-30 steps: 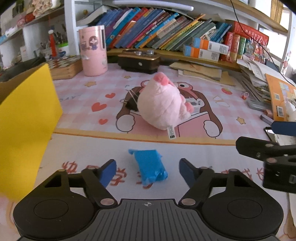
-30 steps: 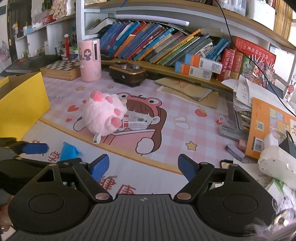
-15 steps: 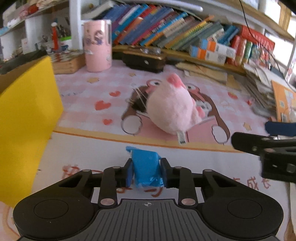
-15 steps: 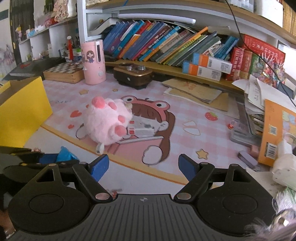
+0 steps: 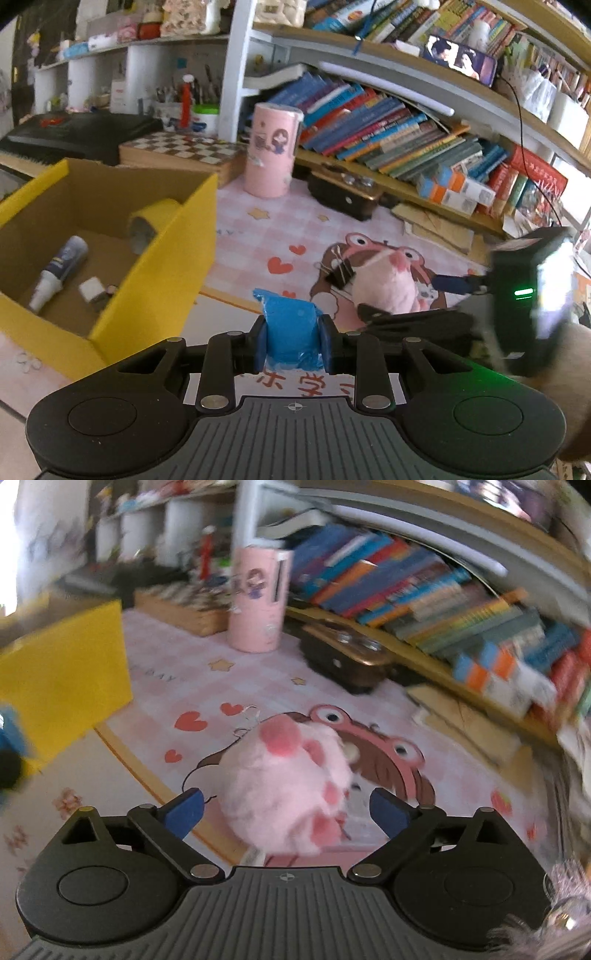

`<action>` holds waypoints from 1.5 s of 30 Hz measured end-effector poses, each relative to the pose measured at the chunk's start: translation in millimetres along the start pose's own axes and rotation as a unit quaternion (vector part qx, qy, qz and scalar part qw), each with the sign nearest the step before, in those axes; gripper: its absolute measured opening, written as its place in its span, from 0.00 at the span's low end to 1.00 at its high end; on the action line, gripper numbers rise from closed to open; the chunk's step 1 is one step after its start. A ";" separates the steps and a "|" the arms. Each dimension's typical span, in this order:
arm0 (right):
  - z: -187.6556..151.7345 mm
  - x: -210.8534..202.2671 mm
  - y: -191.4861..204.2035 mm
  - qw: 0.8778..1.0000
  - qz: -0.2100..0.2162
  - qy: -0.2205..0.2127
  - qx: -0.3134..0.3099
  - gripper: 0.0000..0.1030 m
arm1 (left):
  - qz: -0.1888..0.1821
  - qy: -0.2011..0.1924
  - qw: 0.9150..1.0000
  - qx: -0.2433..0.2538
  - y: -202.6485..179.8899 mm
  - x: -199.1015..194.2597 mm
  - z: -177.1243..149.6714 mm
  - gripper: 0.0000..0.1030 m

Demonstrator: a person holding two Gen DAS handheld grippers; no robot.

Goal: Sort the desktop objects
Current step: 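Grasp the pink plush pig with the right gripper while the left gripper holds the block, then lift the block and pig with both grippers toward the yellow box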

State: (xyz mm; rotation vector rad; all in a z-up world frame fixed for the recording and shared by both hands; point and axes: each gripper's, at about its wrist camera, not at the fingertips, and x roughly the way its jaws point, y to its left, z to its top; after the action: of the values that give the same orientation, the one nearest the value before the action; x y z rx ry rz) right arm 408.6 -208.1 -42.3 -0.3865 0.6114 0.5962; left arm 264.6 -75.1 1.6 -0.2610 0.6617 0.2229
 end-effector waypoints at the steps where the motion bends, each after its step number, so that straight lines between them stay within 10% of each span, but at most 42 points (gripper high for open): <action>1: 0.7 7.3 3.9 1.000 -0.005 0.002 -0.016 0.94 | 0.002 -0.002 1.000 0.000 1.1 -3.1 0.3 0.26; 9: -3.3 28.6 6.9 0.999 -0.017 0.012 -0.045 0.62 | 0.005 -0.006 1.000 -0.006 9.3 -15.1 -4.3 0.25; 27: -5.6 -81.6 4.9 0.996 0.048 -0.010 0.073 0.61 | -0.065 -0.020 0.997 -0.027 15.8 -29.9 -11.8 0.25; 45: -27.3 -143.3 88.6 0.993 0.058 0.019 0.104 0.61 | -0.115 -0.007 0.993 -0.035 81.7 -74.7 -35.3 0.25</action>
State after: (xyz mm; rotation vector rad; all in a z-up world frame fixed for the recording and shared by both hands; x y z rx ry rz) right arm 247.3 -211.7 13.3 -0.1674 0.7279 0.6297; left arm 163.7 -17.8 8.2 -0.4001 0.6042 0.0280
